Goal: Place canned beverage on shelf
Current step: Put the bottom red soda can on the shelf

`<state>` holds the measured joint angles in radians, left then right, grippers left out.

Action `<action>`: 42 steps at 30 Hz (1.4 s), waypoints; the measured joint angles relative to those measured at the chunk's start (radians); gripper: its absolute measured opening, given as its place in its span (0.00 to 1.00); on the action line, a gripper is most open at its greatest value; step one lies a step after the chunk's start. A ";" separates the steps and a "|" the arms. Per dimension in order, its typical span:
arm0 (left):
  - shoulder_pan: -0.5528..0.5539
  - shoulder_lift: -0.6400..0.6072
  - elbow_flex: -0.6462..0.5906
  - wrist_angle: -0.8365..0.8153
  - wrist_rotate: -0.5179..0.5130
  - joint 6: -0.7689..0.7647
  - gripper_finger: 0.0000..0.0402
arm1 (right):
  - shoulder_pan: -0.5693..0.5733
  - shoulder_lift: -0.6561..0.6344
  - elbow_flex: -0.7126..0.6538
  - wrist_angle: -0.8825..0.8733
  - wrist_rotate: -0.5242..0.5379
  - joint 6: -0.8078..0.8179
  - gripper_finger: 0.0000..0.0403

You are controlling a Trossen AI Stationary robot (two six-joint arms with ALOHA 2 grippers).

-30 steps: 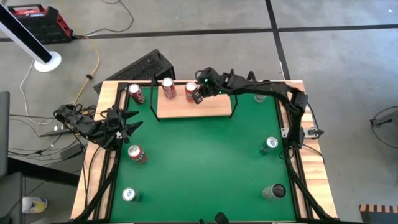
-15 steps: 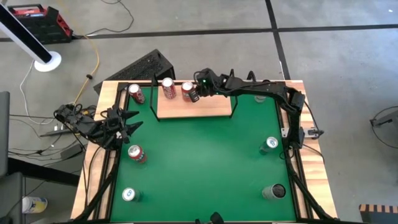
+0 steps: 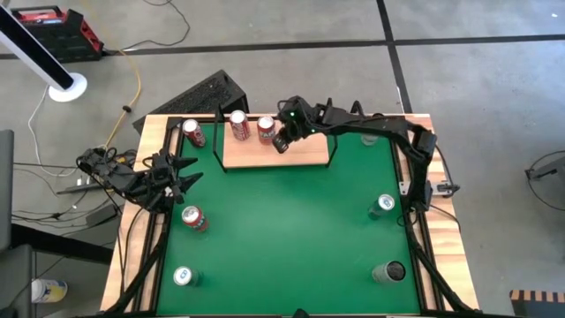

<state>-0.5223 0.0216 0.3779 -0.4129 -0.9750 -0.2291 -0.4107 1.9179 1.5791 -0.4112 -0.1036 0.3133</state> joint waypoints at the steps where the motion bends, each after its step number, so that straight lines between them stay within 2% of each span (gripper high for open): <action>1: 0.000 0.000 0.000 0.000 0.000 0.000 0.66 | 0.005 0.000 0.000 -0.001 -0.008 -0.005 0.04; 8: 0.000 0.000 0.000 0.000 0.000 0.008 0.66 | 0.031 0.000 0.000 0.064 -0.008 -0.084 0.04; 18: 0.000 0.000 0.000 0.000 0.000 0.007 0.66 | -0.020 0.001 0.000 0.100 -0.004 -0.087 0.04; 24: 0.000 0.000 0.000 0.001 -0.001 0.007 0.66 | -0.035 0.049 -0.002 0.114 -0.118 -0.086 0.04; 38: 0.000 0.000 0.000 0.000 -0.007 0.003 0.66 | -0.049 0.061 0.000 0.176 -0.077 -0.104 0.04; 42: 0.000 0.000 0.000 0.000 -0.007 0.003 0.66 | -0.048 0.094 0.000 0.202 -0.083 -0.058 0.04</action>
<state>-0.5223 0.0216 0.3779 -0.4126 -0.9821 -0.2257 -0.4583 2.0116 1.5787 -0.2089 -0.1863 0.2549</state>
